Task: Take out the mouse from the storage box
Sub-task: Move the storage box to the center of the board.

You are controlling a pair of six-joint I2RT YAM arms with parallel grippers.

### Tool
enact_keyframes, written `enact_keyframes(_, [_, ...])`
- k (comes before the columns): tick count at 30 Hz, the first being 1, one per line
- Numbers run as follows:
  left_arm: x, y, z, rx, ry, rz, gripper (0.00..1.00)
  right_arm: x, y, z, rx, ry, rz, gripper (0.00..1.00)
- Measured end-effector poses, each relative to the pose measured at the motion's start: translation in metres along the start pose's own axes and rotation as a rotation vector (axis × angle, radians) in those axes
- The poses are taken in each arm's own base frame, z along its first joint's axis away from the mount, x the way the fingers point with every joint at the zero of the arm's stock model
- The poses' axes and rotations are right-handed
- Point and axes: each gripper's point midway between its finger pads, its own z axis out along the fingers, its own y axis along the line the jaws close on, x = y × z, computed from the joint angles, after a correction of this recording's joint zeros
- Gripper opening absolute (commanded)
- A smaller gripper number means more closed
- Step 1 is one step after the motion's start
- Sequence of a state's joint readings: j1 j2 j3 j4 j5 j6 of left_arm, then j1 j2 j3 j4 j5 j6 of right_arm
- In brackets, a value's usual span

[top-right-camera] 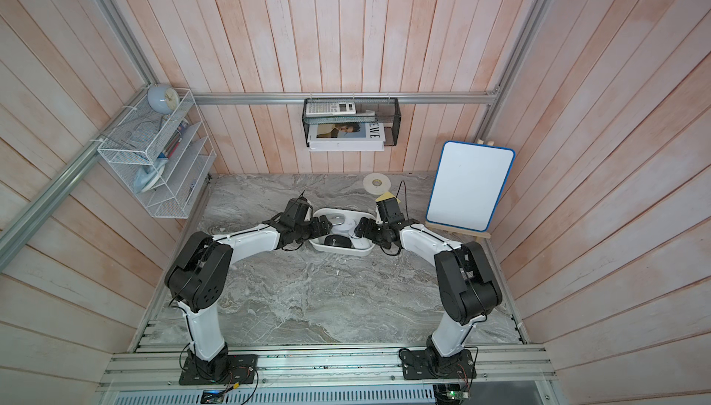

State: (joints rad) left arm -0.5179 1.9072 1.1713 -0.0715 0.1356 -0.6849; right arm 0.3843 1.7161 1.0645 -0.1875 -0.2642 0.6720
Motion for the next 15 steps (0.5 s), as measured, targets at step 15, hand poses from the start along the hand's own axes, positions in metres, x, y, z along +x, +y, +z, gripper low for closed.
enact_keyframes(15, [0.002,0.0,-0.033,-0.137,-0.051,0.094,0.97,-0.016,-0.019,-0.004,0.071,-0.022,-0.03,0.9])
